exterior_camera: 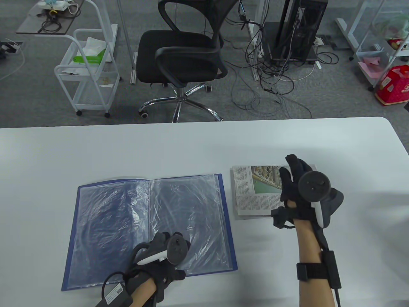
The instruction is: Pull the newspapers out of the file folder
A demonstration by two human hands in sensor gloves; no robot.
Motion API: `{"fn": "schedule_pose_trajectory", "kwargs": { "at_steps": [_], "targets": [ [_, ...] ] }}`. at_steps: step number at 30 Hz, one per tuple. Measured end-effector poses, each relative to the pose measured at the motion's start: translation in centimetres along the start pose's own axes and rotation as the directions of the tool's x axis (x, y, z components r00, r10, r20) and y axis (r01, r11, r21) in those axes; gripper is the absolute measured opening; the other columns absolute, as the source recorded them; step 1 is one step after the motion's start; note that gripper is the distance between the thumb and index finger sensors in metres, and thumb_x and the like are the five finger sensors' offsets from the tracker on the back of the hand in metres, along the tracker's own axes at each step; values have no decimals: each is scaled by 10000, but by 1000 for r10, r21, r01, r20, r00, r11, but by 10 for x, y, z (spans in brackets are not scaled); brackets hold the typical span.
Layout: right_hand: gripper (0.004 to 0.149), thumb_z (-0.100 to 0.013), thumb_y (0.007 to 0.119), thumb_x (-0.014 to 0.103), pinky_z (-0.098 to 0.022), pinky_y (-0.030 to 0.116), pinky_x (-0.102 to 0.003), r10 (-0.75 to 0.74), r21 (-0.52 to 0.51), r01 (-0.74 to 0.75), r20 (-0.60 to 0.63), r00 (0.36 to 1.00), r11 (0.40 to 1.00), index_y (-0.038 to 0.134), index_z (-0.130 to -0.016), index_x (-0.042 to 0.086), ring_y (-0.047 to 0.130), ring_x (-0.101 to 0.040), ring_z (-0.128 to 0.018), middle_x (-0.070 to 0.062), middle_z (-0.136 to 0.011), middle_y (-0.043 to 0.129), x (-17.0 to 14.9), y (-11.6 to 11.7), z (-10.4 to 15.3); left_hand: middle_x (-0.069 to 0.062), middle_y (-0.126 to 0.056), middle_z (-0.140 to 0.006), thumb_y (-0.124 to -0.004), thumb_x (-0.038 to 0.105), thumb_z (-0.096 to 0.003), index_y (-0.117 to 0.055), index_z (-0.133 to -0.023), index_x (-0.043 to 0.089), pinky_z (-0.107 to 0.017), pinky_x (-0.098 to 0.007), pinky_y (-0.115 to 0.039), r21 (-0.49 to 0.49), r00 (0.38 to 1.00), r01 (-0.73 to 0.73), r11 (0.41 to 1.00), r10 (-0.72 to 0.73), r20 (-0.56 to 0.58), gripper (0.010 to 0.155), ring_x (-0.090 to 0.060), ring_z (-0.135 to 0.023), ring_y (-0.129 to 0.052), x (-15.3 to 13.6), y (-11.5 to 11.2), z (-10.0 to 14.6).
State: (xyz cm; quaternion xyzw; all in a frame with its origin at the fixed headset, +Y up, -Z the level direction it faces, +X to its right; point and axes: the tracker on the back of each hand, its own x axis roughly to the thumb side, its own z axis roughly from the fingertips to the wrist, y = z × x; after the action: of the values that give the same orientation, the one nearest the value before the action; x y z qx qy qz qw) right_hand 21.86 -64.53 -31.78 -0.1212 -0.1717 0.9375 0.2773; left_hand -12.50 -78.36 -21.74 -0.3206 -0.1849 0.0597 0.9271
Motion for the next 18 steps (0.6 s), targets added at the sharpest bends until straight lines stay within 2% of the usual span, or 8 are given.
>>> {"fn": "schedule_pose_trajectory", "kwargs": {
  "at_steps": [6, 8, 9, 18],
  "targets": [
    [547, -404, 722, 517, -654, 673, -601, 31, 106, -44, 125, 992, 993, 700, -933, 380, 828, -359, -930, -18, -1019, 770, 18, 42, 43, -55, -89, -1124, -736, 472, -452, -269, -1079, 284, -689, -638, -294, 0, 1000, 5, 1000, -5, 3, 804, -478, -1014, -139, 0, 0, 0],
    [551, -406, 724, 515, -650, 674, -602, 18, 138, -39, 152, 988, 990, 700, -937, 371, 824, -366, -931, -31, -1019, 770, 20, 55, 50, -54, -87, -1124, -737, 472, -452, -268, -1079, 284, -689, -637, -292, 0, 1000, 2, 1000, -2, 3, 805, -478, -1013, -137, 0, 0, 0],
    [550, -405, 727, 513, -651, 666, -608, 32, 187, -65, 174, 984, 980, 703, -936, 371, 812, -379, -938, -38, -1028, 760, 23, 66, 54, -53, -89, -1124, -737, 472, -451, -271, -1078, 285, -688, -637, -292, 0, 1000, 1, 1000, -1, 3, 803, -476, -1014, -138, 0, 0, 0],
    [546, -398, 739, 508, -655, 659, -614, 137, 310, -241, 322, 937, 920, 720, -927, 373, 808, -382, -944, -37, -1043, 748, 41, 108, 83, -59, -94, -1126, -739, 469, -452, -274, -1082, 279, -689, -640, -294, 5, 1000, 3, 1000, -3, 7, 806, -481, -1014, -142, 0, -1, 0]
  ]
}}
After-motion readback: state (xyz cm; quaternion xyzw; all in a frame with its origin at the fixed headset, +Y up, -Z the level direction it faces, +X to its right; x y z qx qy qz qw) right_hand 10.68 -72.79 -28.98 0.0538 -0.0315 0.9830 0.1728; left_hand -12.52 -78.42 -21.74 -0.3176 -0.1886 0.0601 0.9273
